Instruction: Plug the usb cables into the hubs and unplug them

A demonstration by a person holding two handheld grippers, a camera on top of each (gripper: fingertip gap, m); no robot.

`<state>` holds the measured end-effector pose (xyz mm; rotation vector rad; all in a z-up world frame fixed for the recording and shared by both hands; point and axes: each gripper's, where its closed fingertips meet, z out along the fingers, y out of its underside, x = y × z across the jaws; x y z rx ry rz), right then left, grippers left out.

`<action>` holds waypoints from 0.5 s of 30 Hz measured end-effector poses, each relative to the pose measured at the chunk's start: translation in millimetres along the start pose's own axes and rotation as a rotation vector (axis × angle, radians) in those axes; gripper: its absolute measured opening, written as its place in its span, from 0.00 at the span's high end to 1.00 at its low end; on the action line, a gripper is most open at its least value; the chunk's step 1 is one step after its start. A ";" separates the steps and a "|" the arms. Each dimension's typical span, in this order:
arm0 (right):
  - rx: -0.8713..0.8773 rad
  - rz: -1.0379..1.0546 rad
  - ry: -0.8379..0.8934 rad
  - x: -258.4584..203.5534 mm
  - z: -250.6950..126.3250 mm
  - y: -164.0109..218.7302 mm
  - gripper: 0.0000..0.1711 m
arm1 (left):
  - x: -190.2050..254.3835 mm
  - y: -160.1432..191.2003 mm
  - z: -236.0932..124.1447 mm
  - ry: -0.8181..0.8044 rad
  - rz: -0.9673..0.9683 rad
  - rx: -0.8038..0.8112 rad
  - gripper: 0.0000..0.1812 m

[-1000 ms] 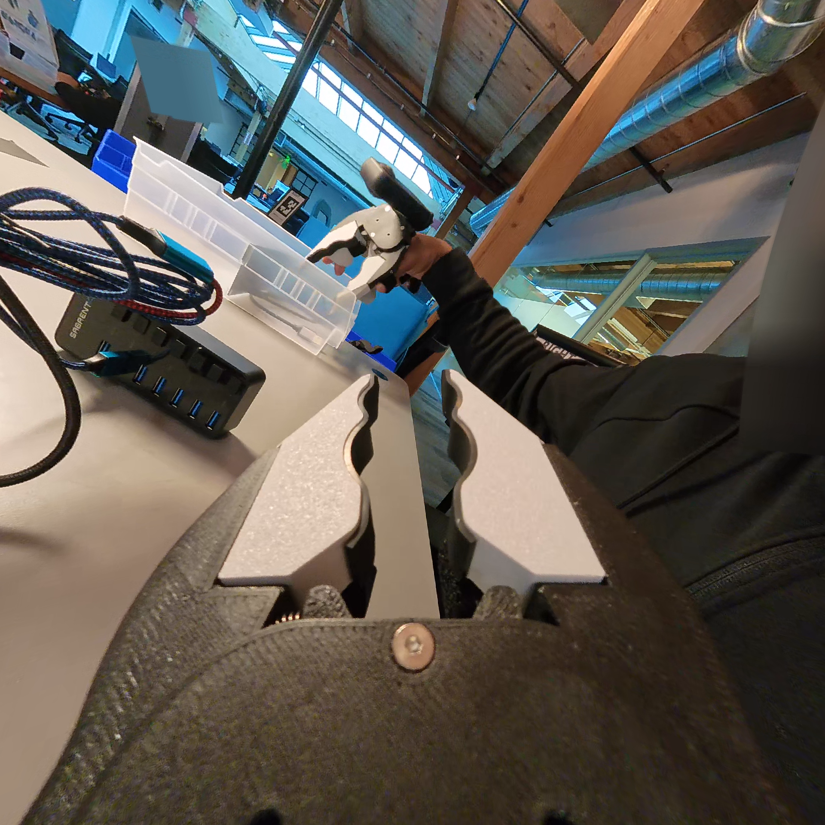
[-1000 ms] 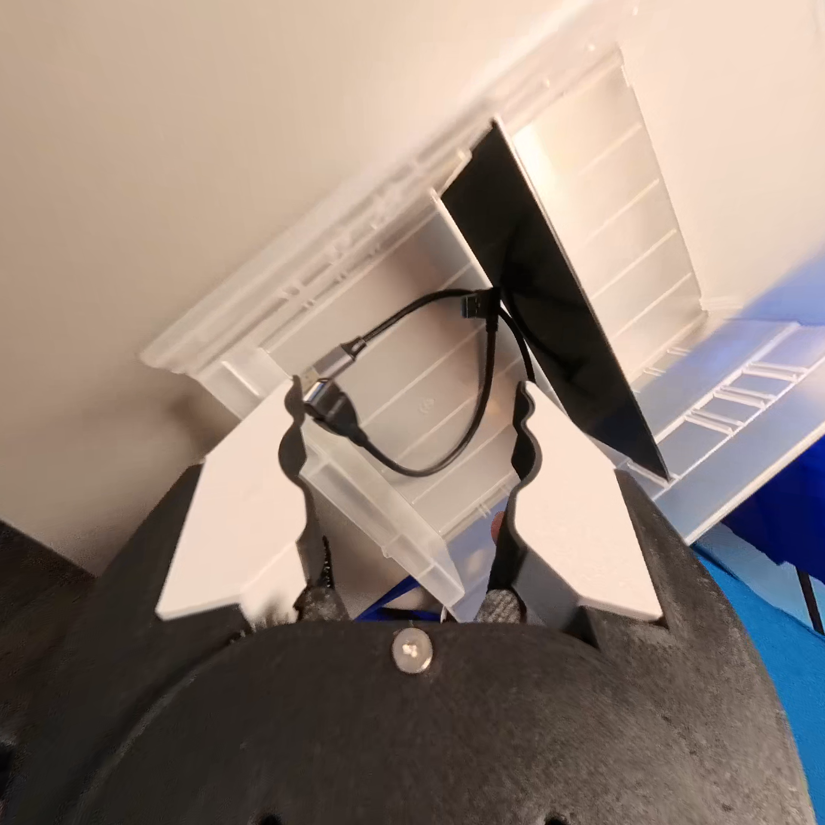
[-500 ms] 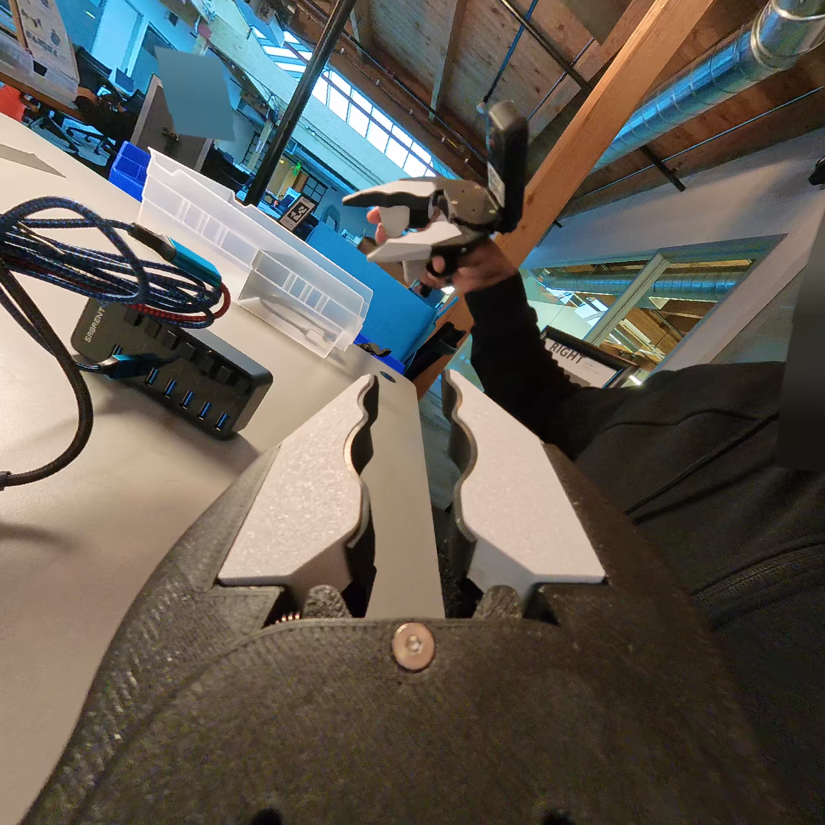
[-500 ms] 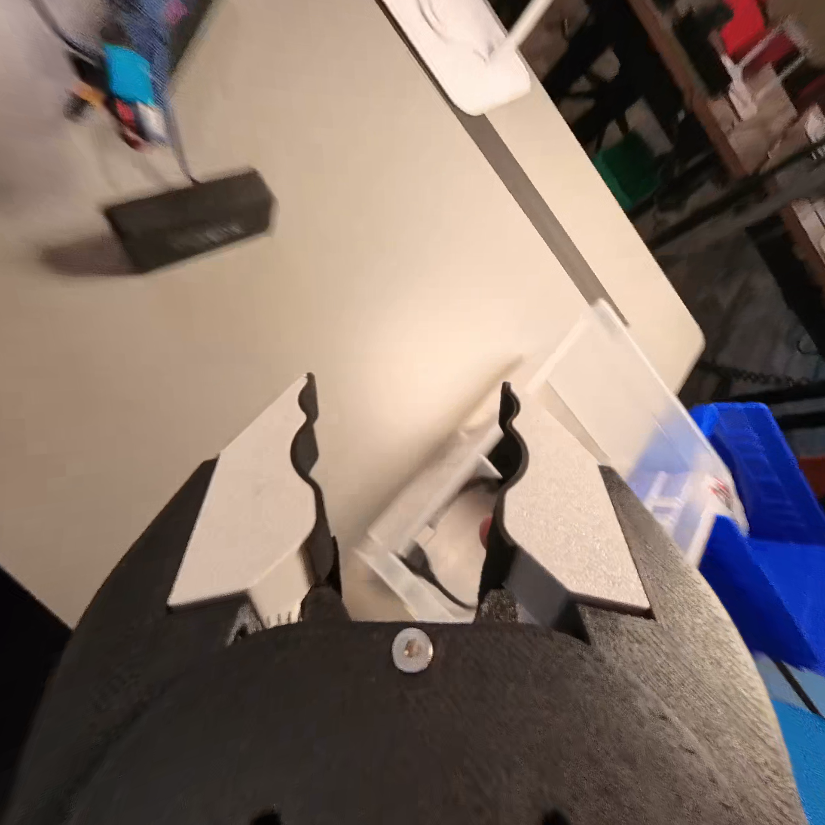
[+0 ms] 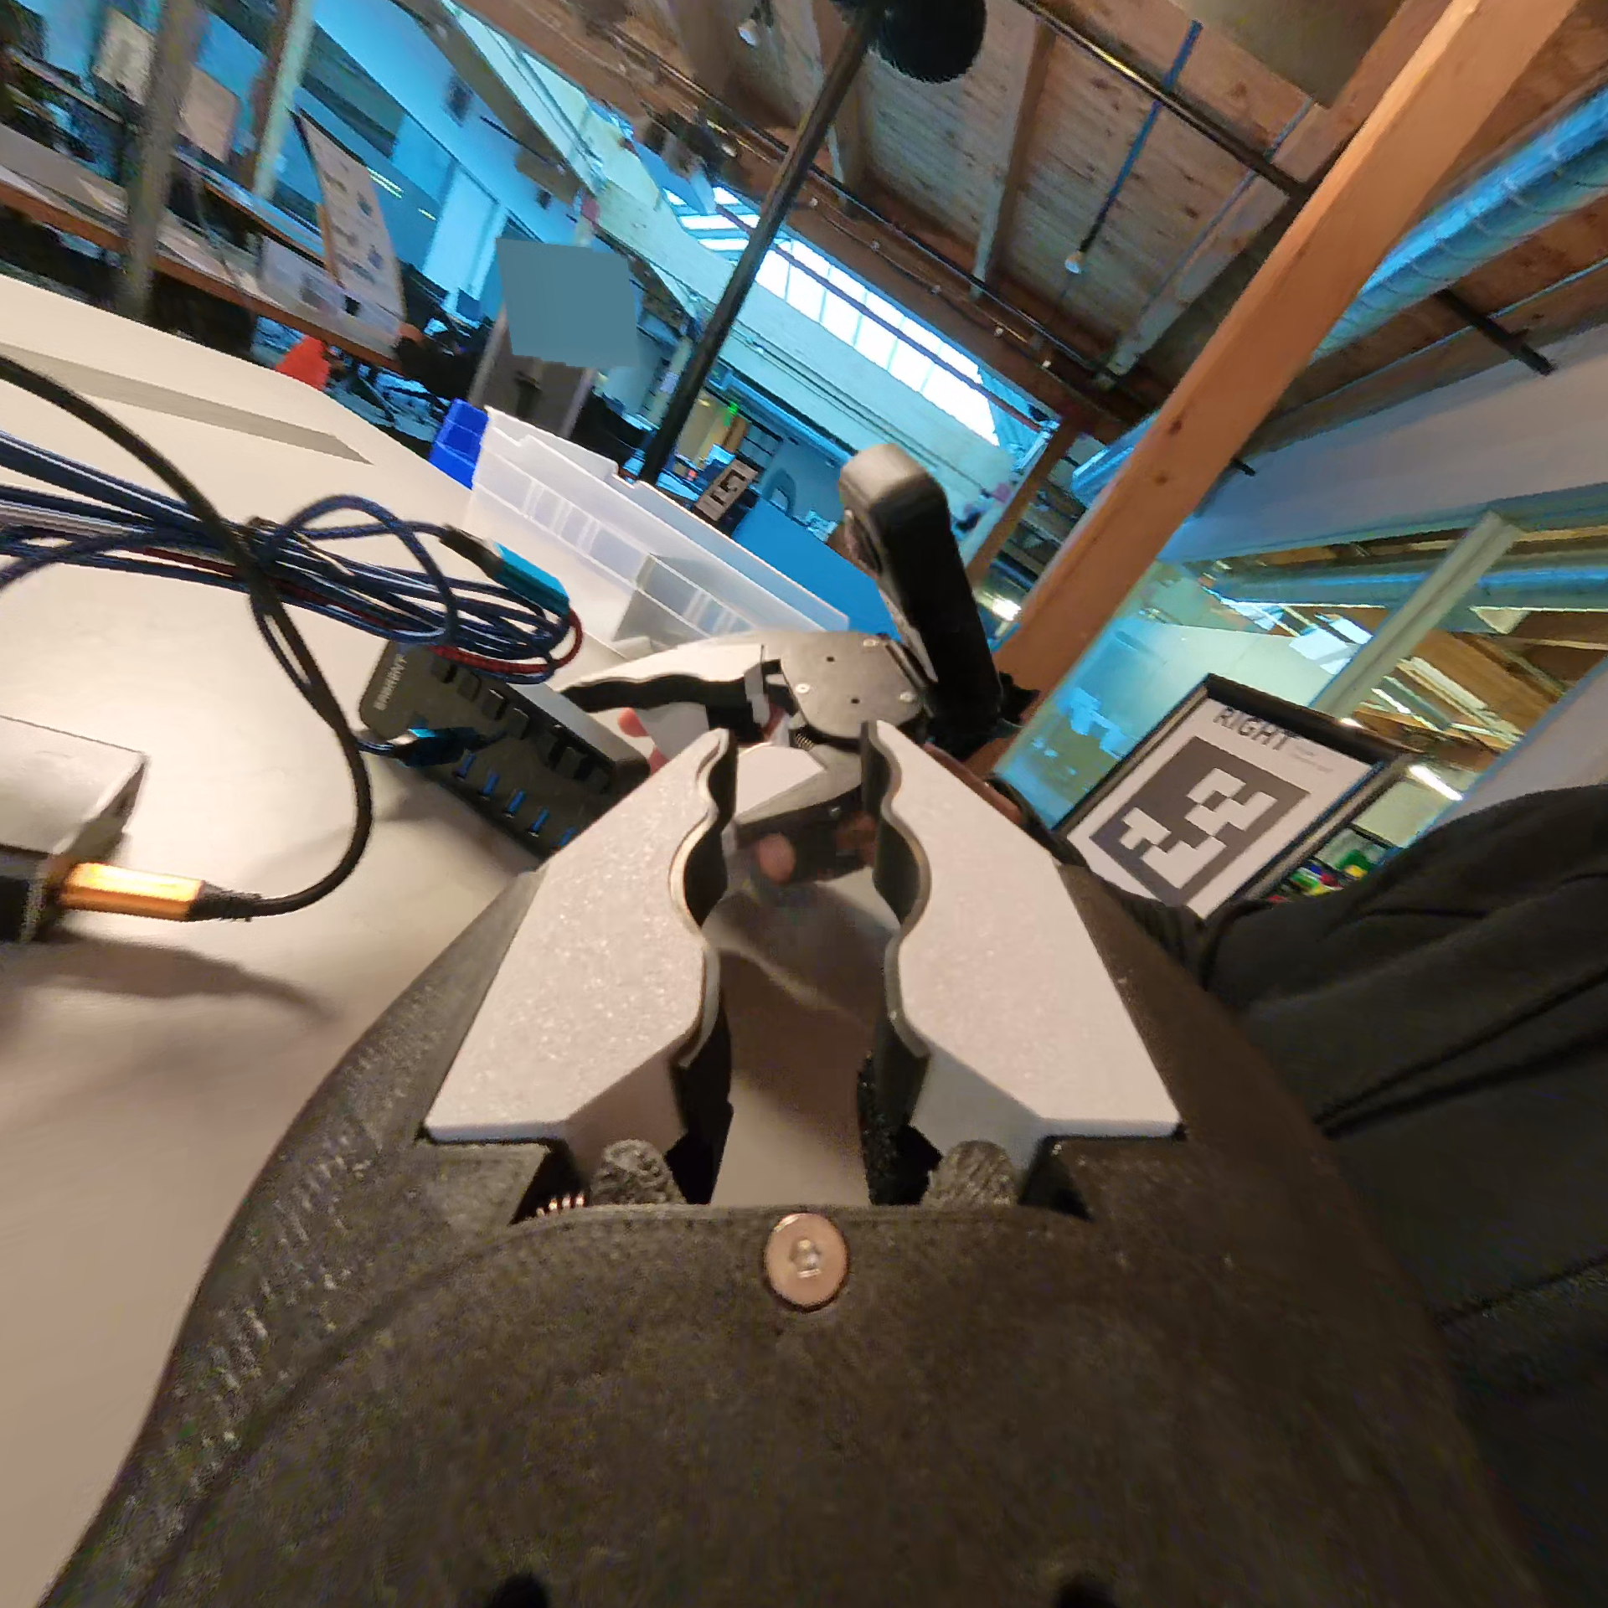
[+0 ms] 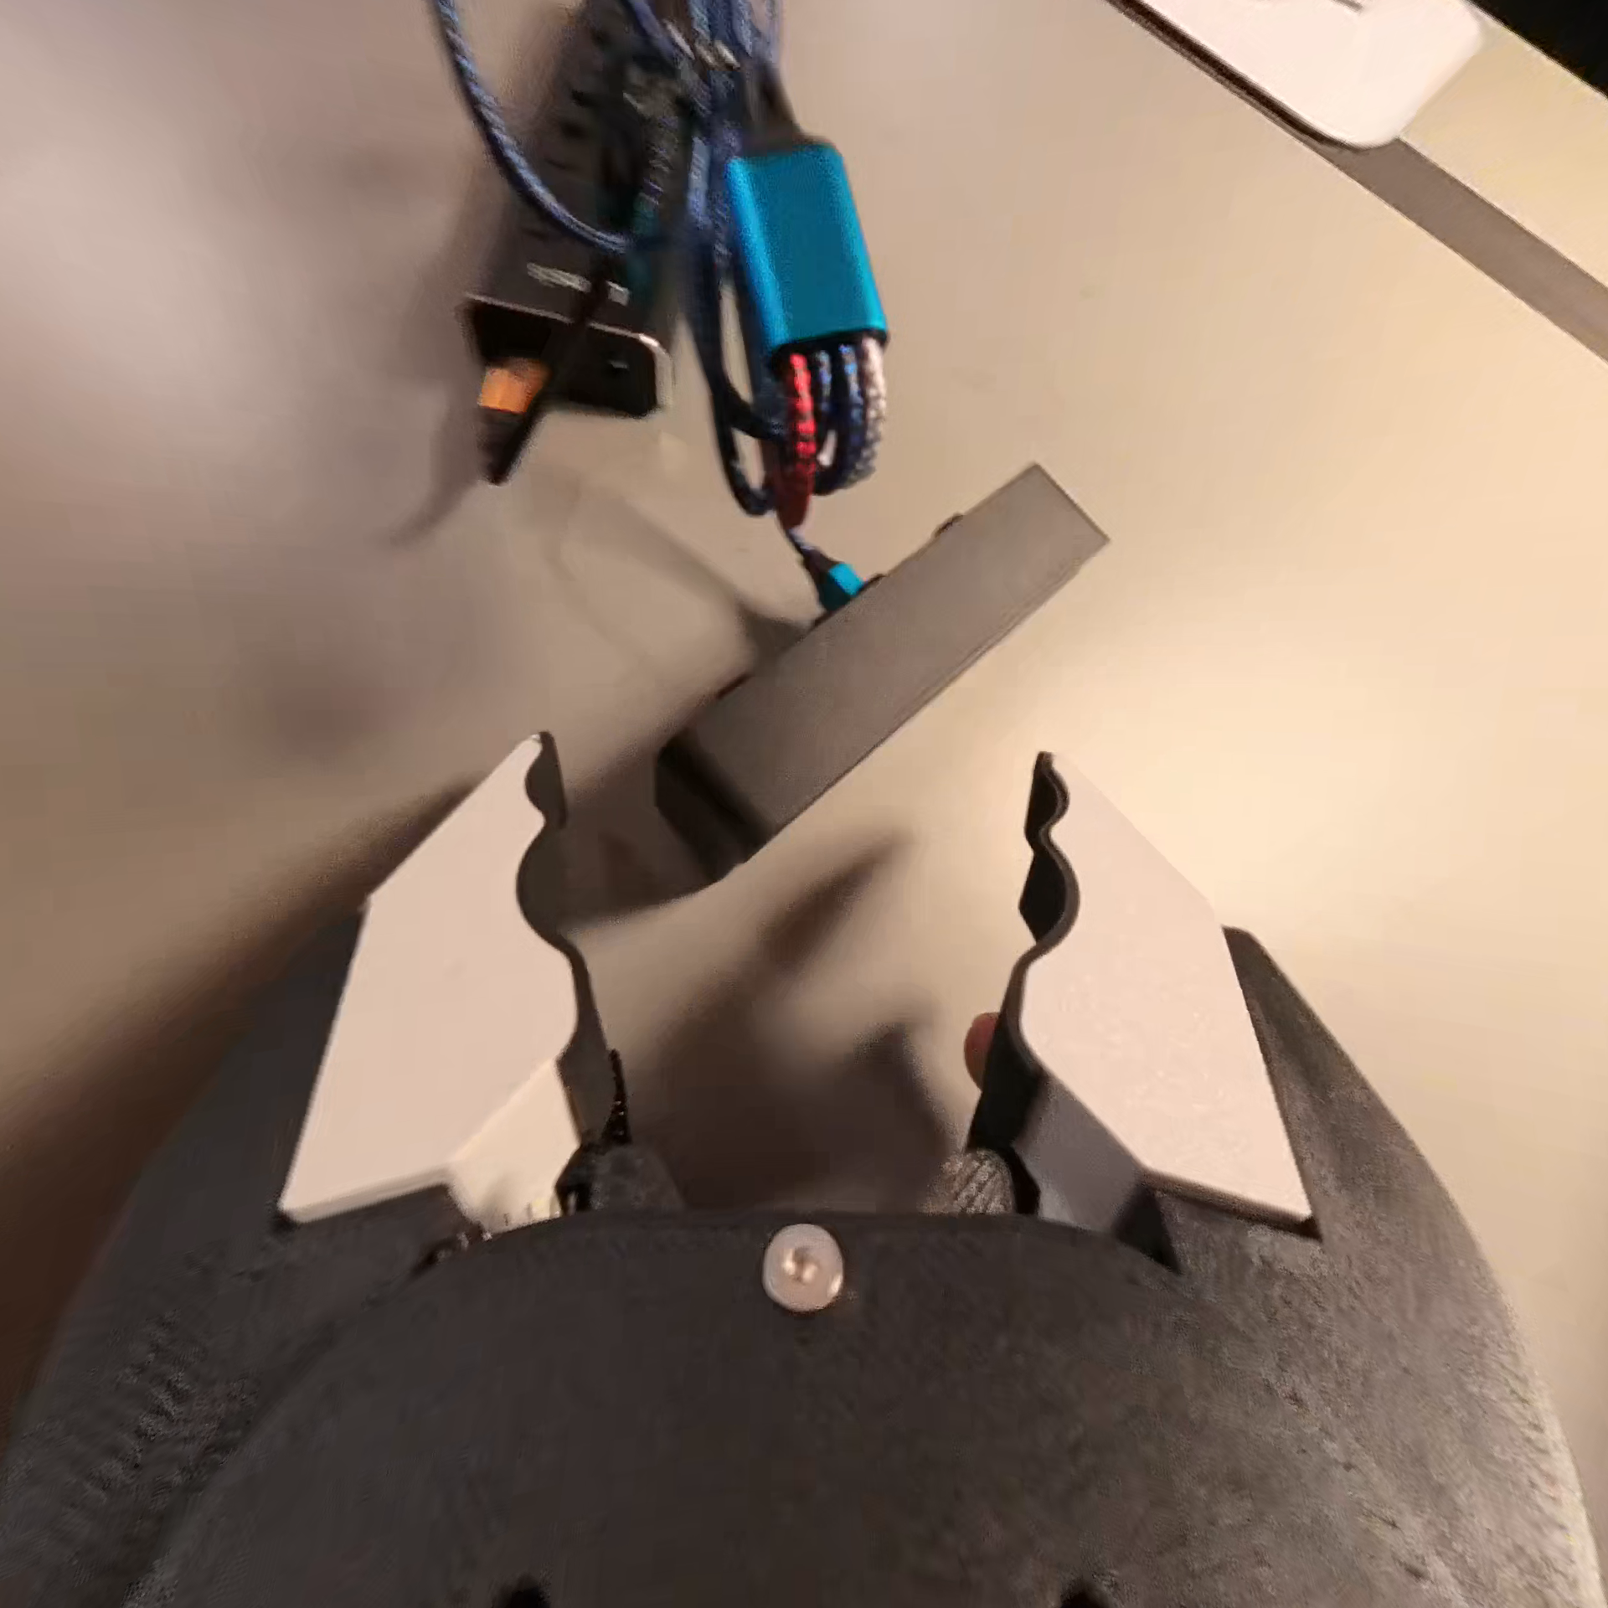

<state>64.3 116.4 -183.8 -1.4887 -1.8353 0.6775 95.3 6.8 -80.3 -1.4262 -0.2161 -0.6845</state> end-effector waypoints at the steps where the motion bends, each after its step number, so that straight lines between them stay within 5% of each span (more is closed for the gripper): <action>1: -0.023 -0.005 0.076 8.4 6.2 1.2 0.42 | -3.0 -1.5 -1.3 -0.021 0.011 0.002 0.83; 3: -0.028 -0.030 0.159 20.9 13.3 -1.1 0.53 | -8.4 -3.6 -4.3 -0.061 0.043 -0.003 0.83; 5: -0.010 -0.048 0.231 38.6 15.7 -5.2 0.78 | -14.4 -4.9 -7.7 -0.104 0.091 -0.026 0.83; 10: 0.027 -0.151 0.239 68.4 22.8 -12.9 0.80 | -37.2 -19.8 -16.5 -0.242 0.287 -0.126 0.83; 15: 0.209 -0.380 0.382 100.8 14.7 -48.2 0.82 | -58.1 -83.2 -8.6 -0.330 0.477 -0.182 0.83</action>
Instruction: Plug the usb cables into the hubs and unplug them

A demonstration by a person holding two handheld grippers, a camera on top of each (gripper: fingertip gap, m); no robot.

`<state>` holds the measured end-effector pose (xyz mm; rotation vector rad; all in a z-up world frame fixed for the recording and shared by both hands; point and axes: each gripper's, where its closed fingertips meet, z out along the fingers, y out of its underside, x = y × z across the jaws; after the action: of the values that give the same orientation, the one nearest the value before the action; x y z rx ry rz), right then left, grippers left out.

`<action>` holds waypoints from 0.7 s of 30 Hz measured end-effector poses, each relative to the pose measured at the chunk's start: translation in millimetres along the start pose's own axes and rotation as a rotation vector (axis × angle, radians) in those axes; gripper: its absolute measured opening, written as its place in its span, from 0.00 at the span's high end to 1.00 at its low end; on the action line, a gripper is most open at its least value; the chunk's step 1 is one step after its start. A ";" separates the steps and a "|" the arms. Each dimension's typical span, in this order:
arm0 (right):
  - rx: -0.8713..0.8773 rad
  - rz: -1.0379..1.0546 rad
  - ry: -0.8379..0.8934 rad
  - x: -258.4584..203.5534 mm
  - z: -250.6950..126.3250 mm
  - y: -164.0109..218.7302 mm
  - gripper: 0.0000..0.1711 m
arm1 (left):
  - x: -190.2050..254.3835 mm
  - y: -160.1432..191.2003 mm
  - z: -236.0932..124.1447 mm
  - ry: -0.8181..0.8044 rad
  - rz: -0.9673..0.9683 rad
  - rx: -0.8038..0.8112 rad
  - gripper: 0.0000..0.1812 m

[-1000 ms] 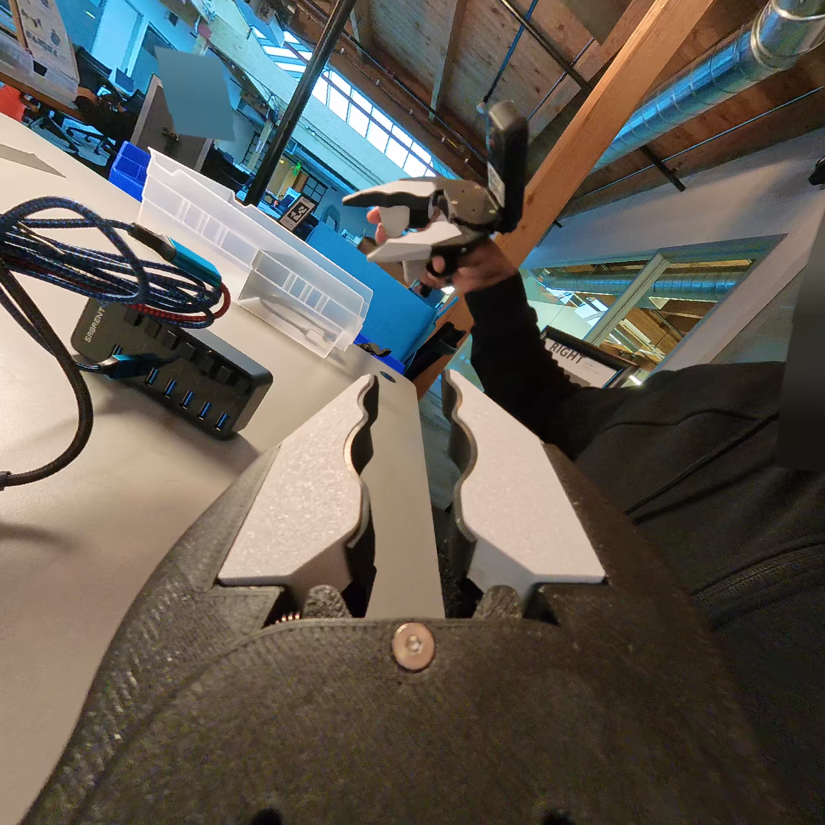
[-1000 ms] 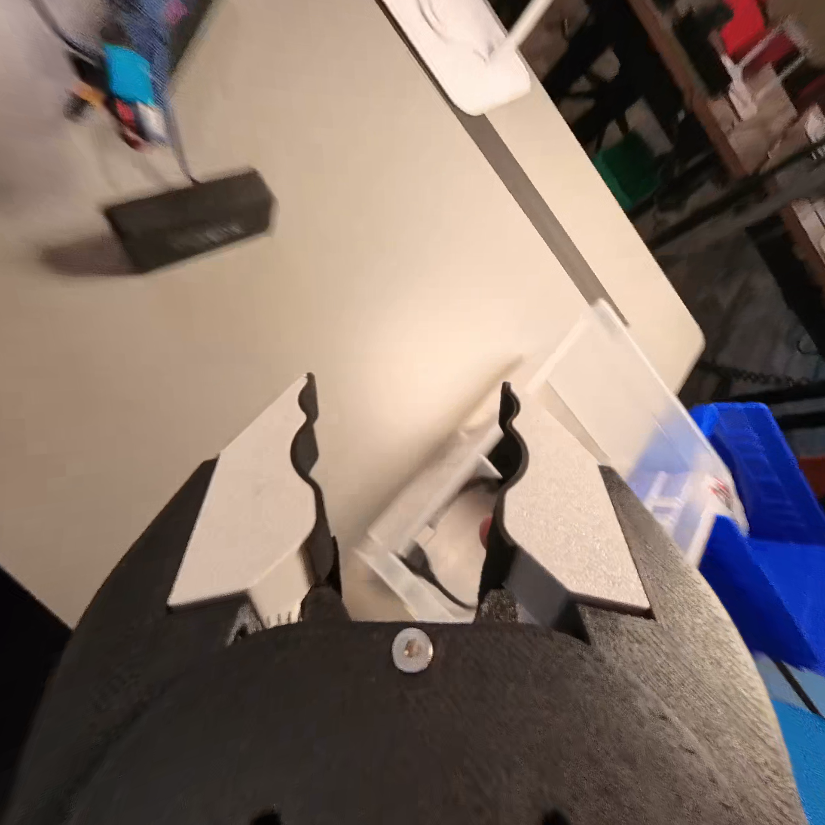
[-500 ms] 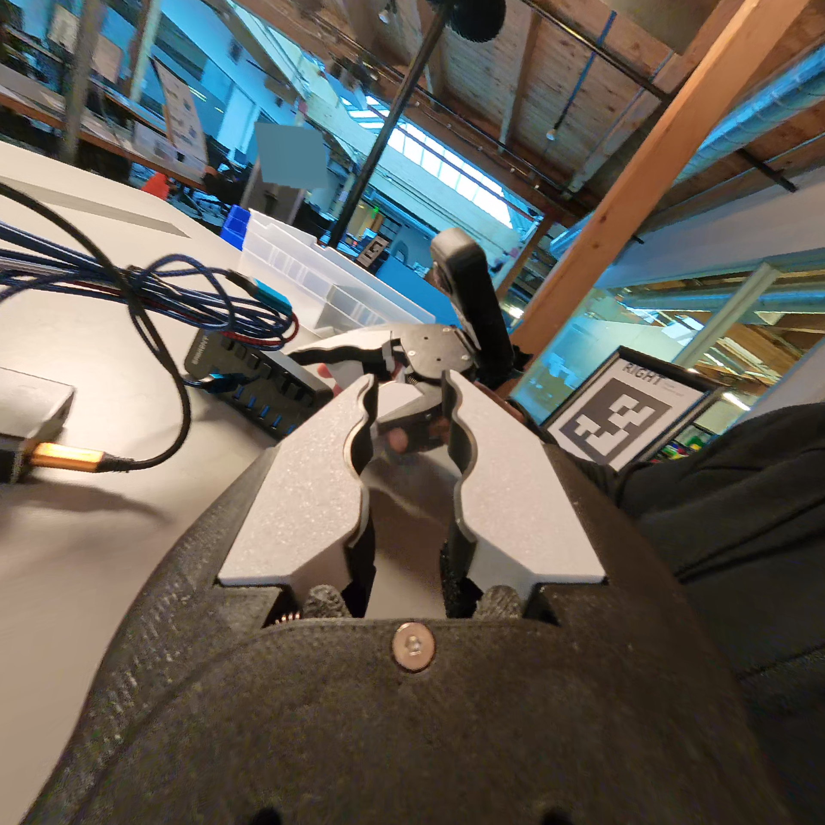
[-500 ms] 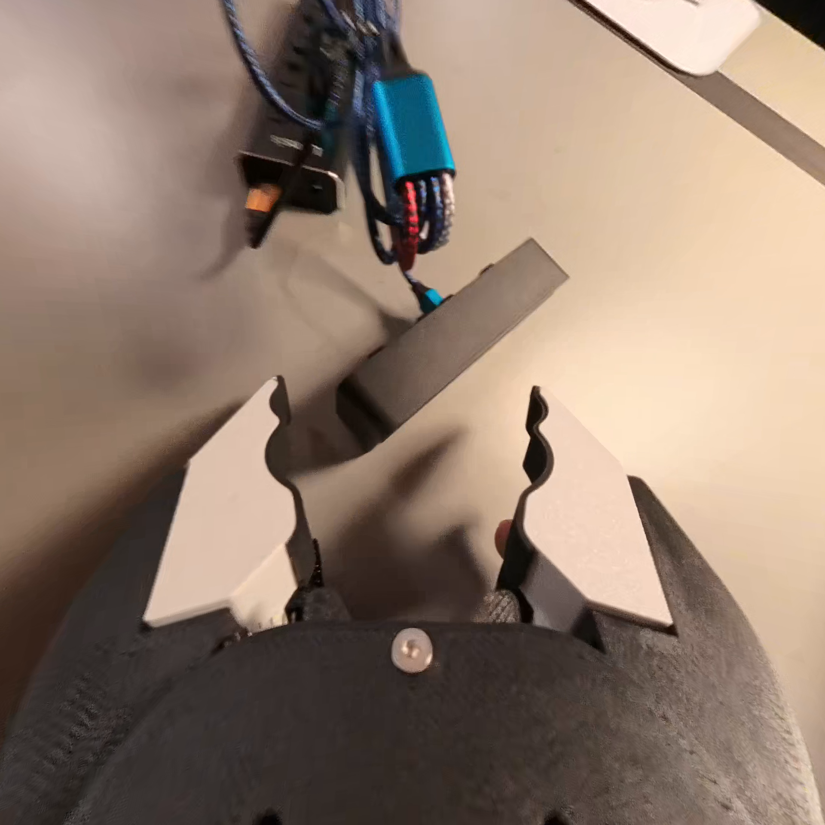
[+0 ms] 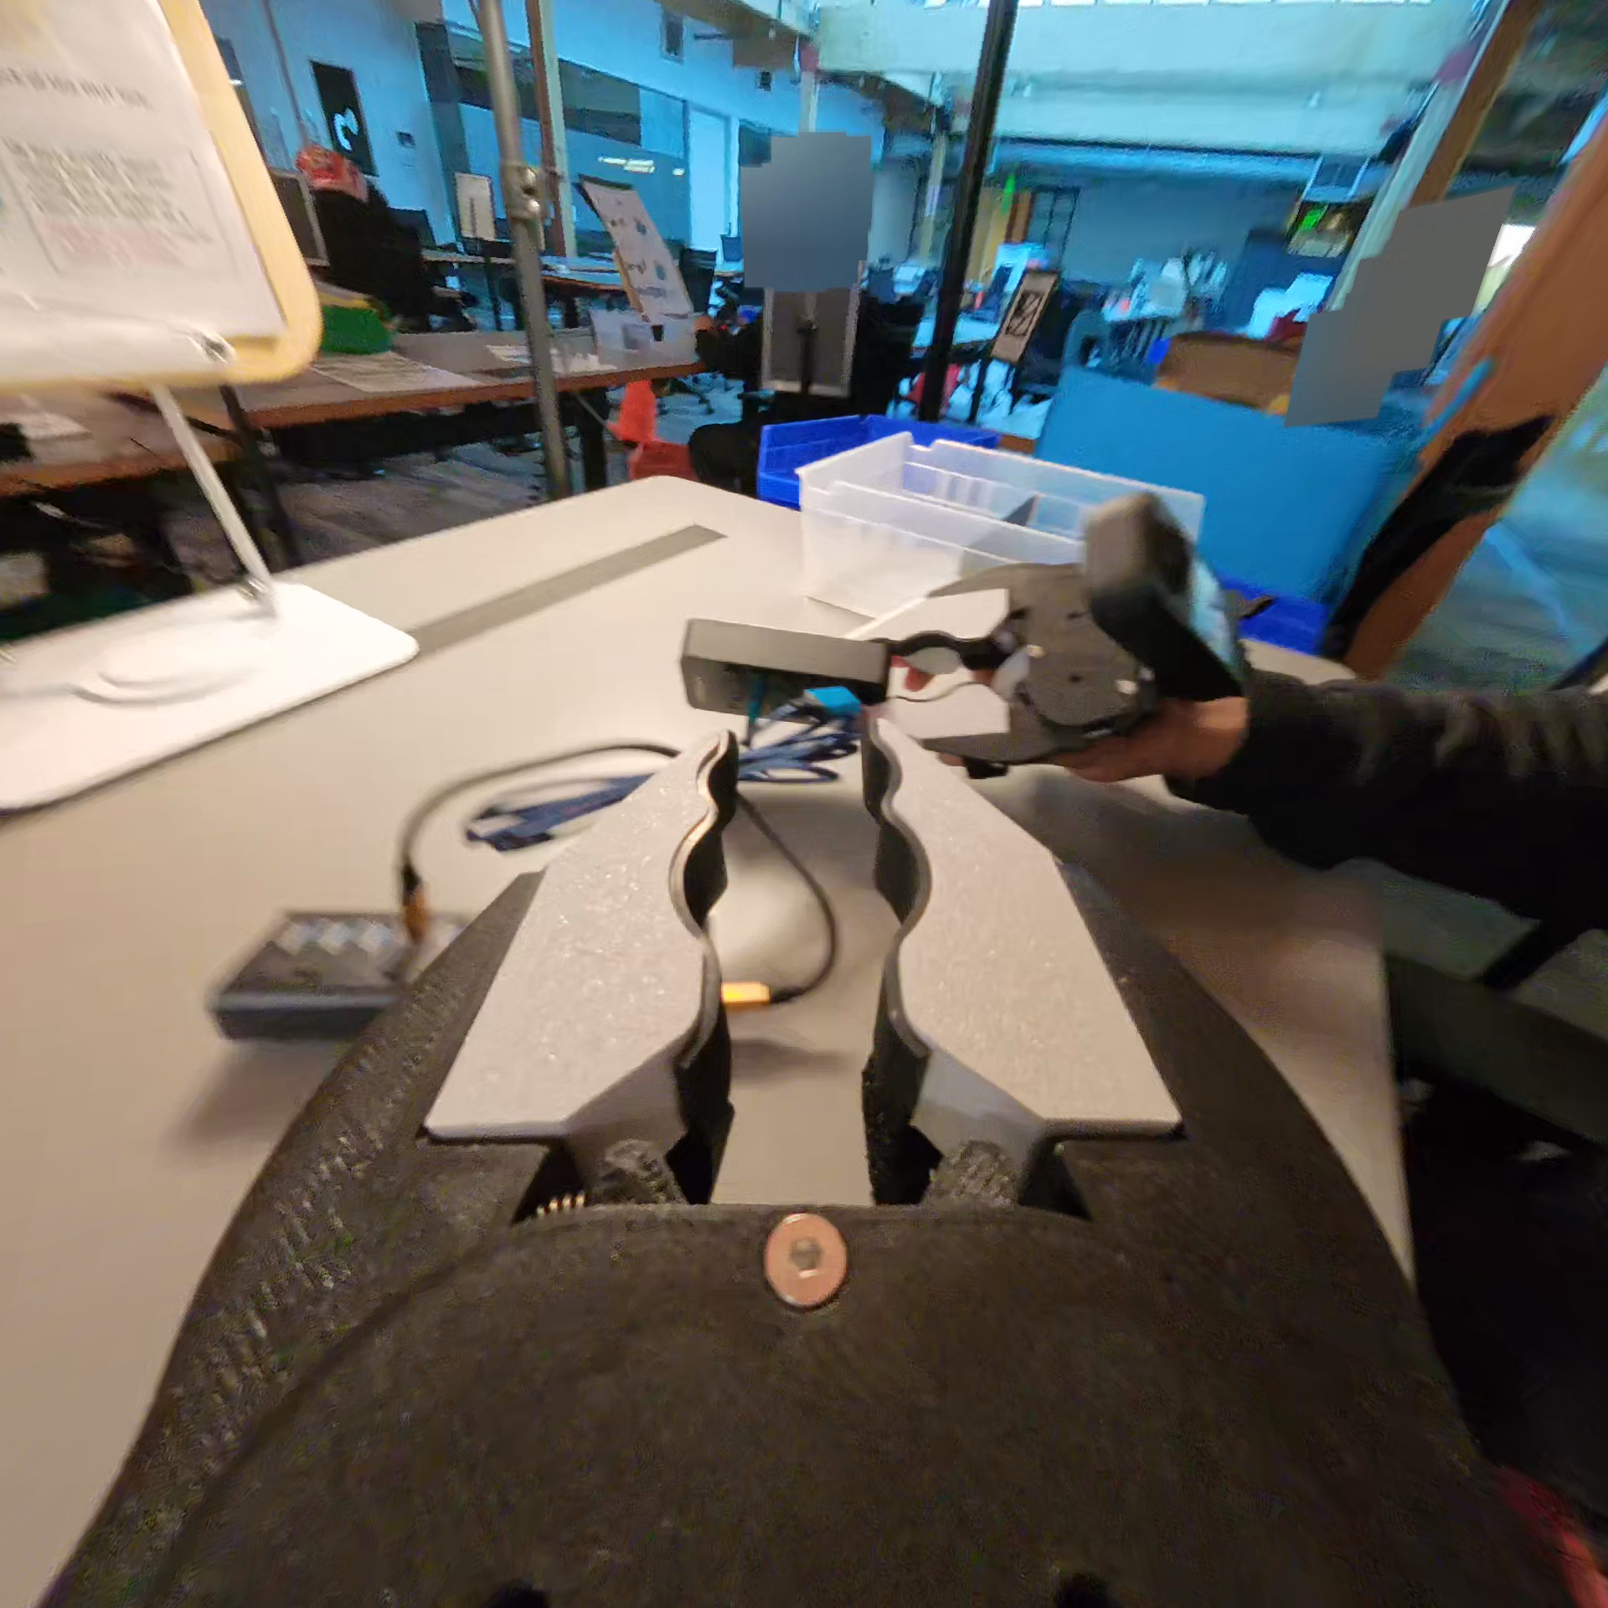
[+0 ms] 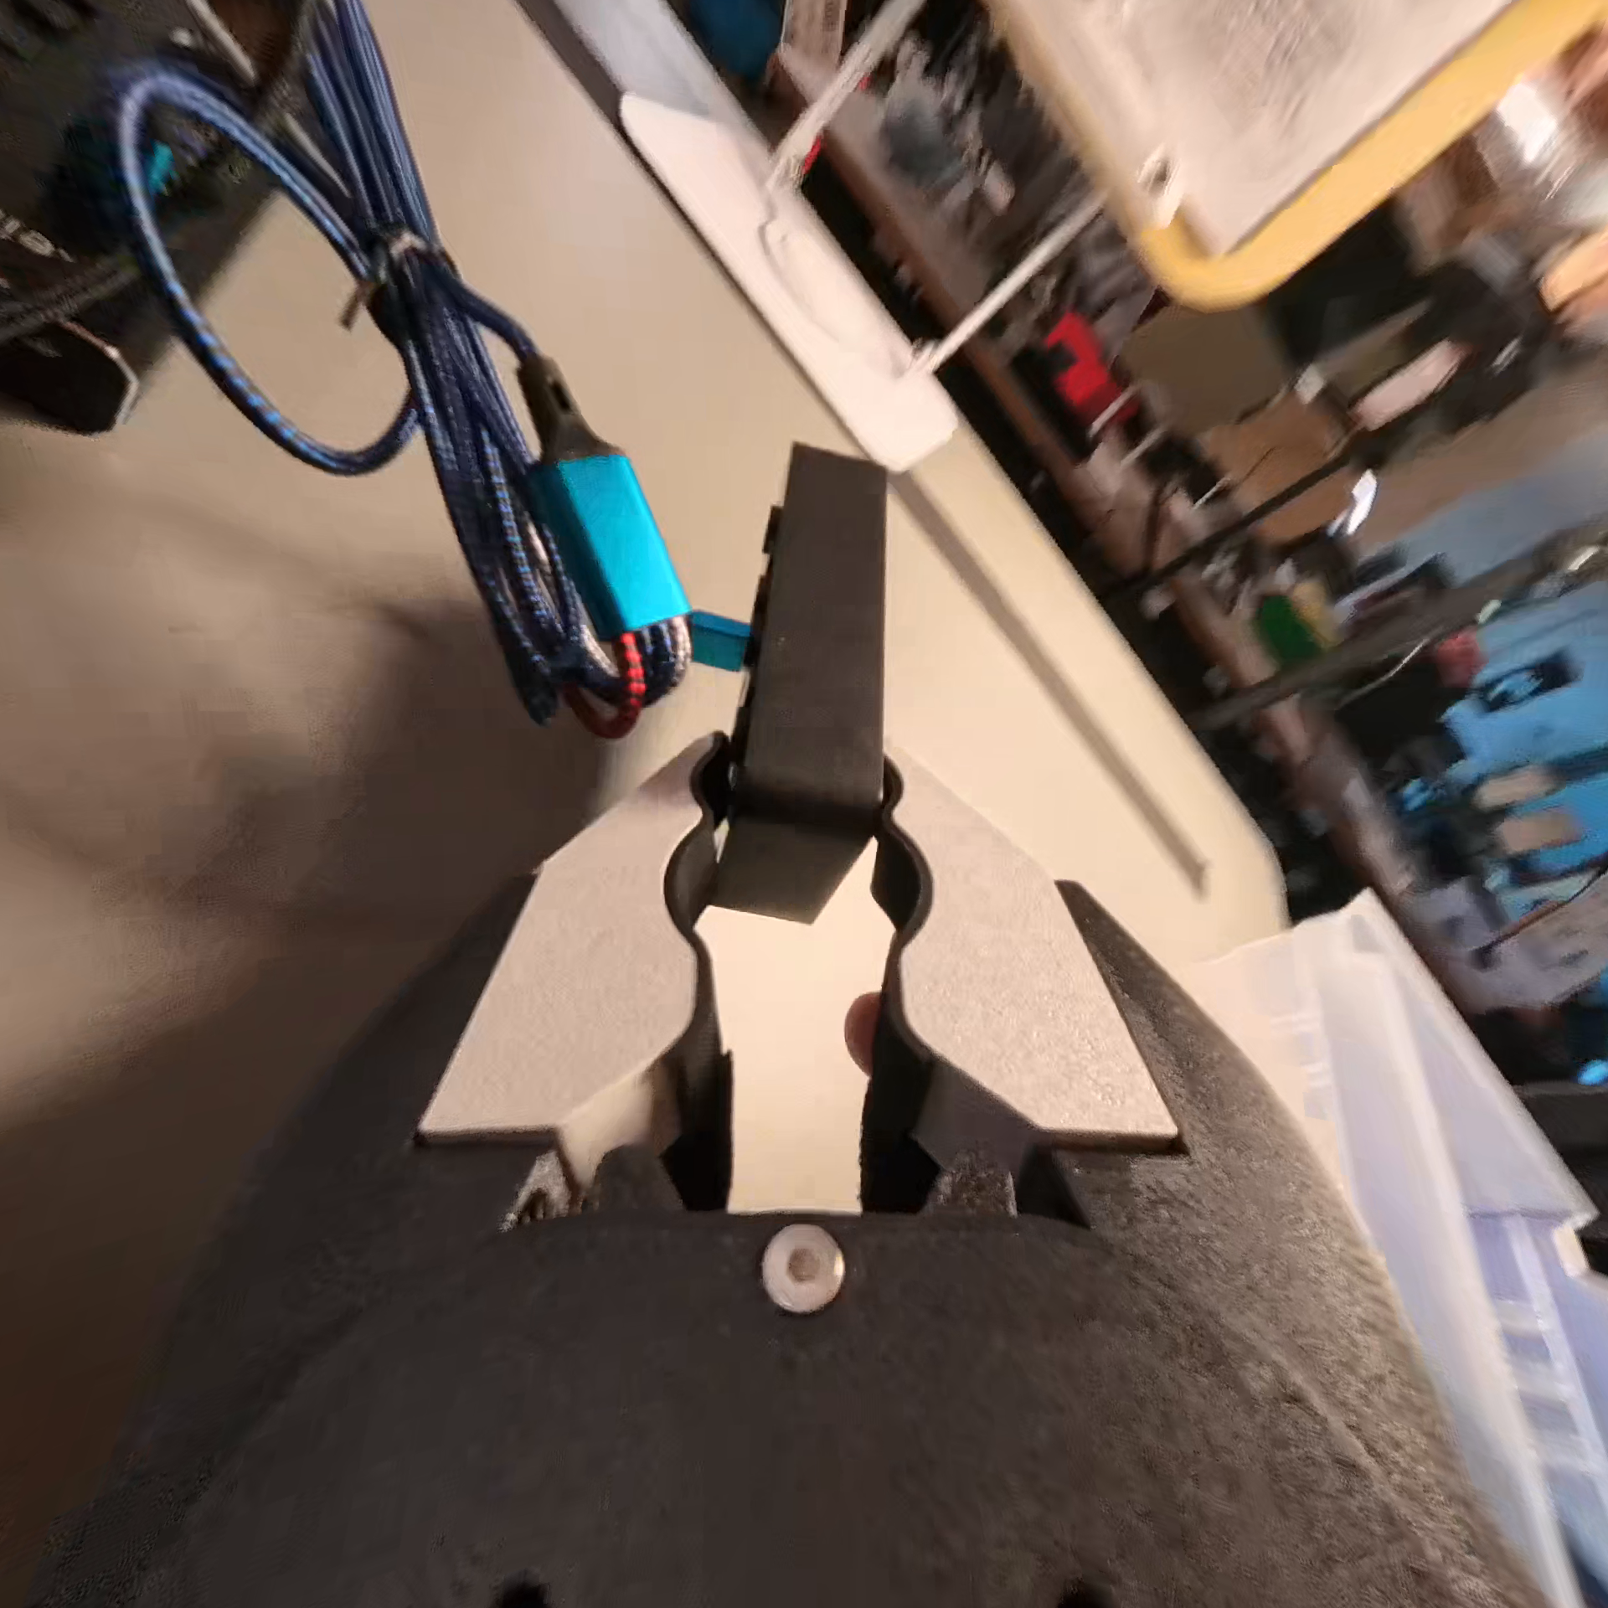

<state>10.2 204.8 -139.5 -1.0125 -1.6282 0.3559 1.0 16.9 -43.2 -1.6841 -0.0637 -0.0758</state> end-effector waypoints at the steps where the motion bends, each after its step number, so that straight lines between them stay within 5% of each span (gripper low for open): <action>1: 0.059 -0.041 0.020 5.5 0.7 -8.3 0.83 | -9.9 -11.2 5.9 -0.015 0.039 -0.020 0.83; 7: 0.351 -0.170 0.120 27.2 0.1 -55.3 0.84 | -71.9 -33.1 69.5 -0.043 0.171 -0.199 0.81; 13: 0.550 -0.159 0.137 38.3 -7.2 -86.3 0.84 | -69.7 16.9 107.2 0.339 0.090 -0.468 0.78; 21: 0.718 -0.069 0.044 35.7 -17.5 -108.7 0.84 | -45.8 2.6 126.2 0.658 0.009 -0.318 0.73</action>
<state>-20.1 163.7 -35.7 -0.4126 -1.3298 0.7939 -42.7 142.0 -64.1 -1.8968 0.4714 -0.6556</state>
